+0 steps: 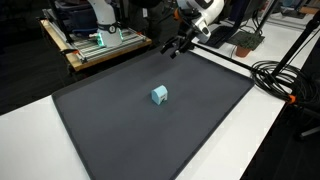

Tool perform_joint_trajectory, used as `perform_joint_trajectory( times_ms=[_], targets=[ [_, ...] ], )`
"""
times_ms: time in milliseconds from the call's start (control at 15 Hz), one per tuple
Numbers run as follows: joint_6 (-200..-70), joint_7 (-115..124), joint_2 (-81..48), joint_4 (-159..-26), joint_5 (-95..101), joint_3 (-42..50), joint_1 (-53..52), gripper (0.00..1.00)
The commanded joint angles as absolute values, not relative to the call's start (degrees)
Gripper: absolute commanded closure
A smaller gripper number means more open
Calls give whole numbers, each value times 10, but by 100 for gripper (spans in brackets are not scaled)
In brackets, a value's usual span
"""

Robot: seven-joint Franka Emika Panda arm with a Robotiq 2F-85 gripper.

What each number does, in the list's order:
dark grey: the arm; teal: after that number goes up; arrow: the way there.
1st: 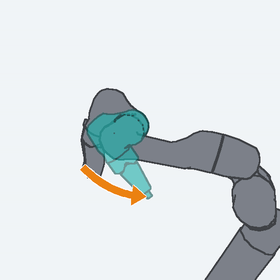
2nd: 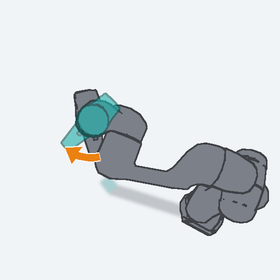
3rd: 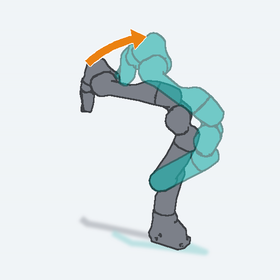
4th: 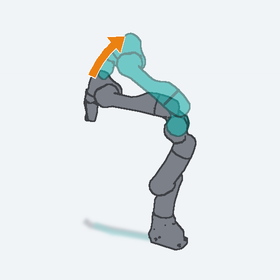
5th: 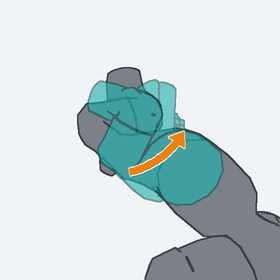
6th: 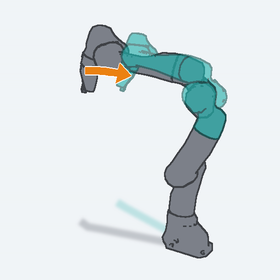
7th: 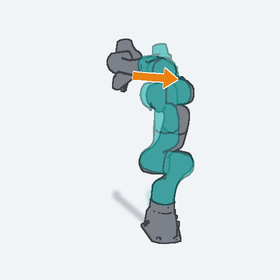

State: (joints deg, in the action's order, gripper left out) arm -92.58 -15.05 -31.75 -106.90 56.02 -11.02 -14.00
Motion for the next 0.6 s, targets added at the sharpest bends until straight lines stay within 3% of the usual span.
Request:
perform_joint_trajectory(
  times_ms=[0, 467, 533],
  targets=[
    [-896, -205, -396, -1003, 595, -94, -143, 0],
    [-886, -309, -496, -900, 613, -81, -129, 0],
    [-895, -271, -469, -941, 607, -86, -131, 0]
  ],
)
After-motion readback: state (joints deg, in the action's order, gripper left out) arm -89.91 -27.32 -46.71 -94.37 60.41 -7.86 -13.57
